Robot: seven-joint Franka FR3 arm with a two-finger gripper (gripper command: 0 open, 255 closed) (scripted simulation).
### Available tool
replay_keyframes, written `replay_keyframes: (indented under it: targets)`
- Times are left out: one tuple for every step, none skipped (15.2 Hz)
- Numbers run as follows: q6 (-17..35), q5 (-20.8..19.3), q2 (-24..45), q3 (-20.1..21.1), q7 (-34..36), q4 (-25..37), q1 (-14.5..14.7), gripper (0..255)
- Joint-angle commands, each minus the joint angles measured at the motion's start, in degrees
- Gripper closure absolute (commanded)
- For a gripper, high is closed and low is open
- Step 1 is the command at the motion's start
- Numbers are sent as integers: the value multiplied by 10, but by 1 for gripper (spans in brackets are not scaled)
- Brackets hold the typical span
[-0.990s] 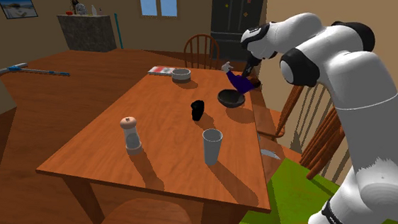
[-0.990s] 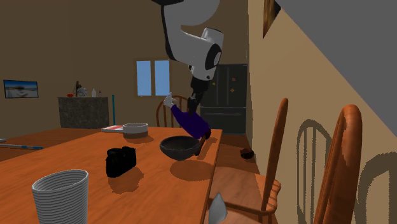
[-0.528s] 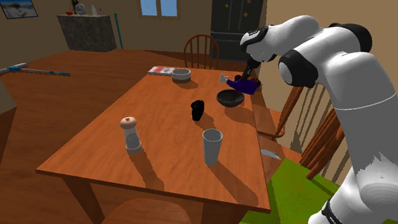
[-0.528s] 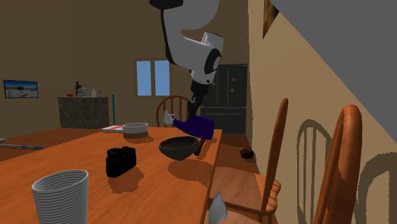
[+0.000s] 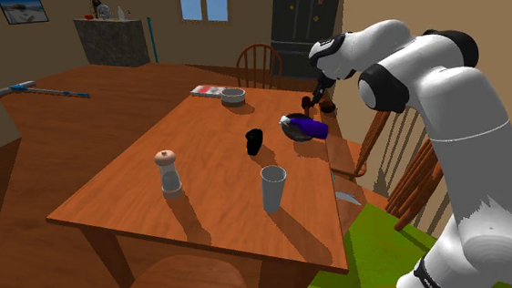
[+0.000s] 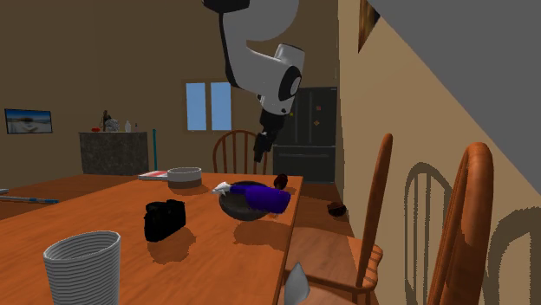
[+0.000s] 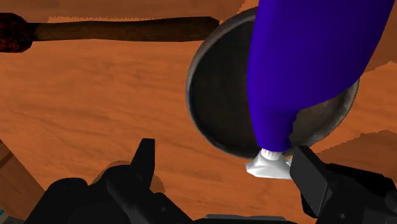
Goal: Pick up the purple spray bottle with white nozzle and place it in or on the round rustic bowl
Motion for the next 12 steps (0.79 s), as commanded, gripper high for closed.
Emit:
replay_keyframes:
  targets:
    - [-6,-10,-16,-9,3,-9,8,0]
    - [-12,-20,-31,-19,6,-17,17,0]
    - [-18,-31,-46,-28,10,-24,25,0]
    - [-23,-40,-58,-36,13,-29,32,0]
    - [-23,-40,-58,-36,13,-29,32,0]
    - [-23,-40,-58,-36,13,-29,32,0]
    - [-23,-40,-58,-36,13,-29,32,0]
    - [-23,-40,-58,-36,13,-29,32,0]
    - [-23,-40,-58,-36,13,-29,32,0]
    - [-23,-40,-58,-36,13,-29,32,0]
    - [-23,-40,-58,-36,13,-29,32,0]
    - [-23,-40,-58,-36,13,-29,32,0]
